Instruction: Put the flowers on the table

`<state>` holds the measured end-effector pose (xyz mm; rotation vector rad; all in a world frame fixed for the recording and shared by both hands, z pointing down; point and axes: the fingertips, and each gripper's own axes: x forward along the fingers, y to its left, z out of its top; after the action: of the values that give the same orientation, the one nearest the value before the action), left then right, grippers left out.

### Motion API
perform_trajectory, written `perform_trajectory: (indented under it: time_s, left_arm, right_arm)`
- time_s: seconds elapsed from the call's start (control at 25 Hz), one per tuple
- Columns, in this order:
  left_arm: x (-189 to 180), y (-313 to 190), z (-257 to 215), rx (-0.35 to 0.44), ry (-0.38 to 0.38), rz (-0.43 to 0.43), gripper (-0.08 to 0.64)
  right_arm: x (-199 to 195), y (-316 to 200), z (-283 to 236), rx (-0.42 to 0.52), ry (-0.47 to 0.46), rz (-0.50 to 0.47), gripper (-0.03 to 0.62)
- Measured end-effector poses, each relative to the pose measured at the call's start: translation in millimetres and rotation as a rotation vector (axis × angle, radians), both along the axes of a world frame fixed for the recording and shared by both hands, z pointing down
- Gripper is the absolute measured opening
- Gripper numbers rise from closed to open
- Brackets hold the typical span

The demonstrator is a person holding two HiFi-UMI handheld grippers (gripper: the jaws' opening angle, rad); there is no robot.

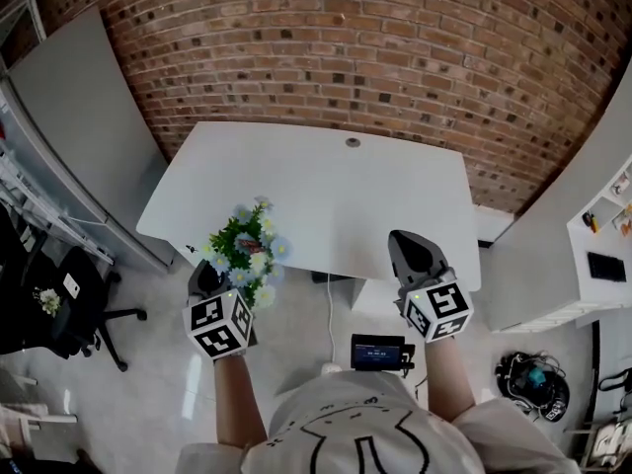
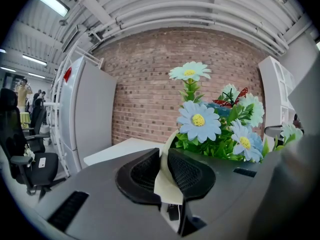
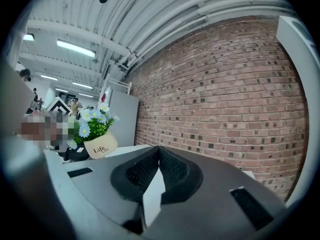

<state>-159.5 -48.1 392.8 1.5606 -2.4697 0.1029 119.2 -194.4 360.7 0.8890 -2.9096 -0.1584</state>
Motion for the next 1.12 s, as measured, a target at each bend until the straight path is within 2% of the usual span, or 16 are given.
perform_trajectory:
  time_s: [0.28,0.6,1.12]
  left_arm:
    - [-11,-22,4,-0.013,-0.011,0.004,0.061]
    - [-37,-62,8,-0.012,-0.007,0.04,0.061]
    - [-118,-176,-1,-0.004,-0.025,0.214,0.061]
  right_arm:
    - [-13,-22,11,-0.021,-0.008,0.0,0.017]
    - [-31,-52,14,-0.028,-0.006,0.045,0.017]
    - [-95,-118,11,-0.025,-0.013,0.207,0.017]
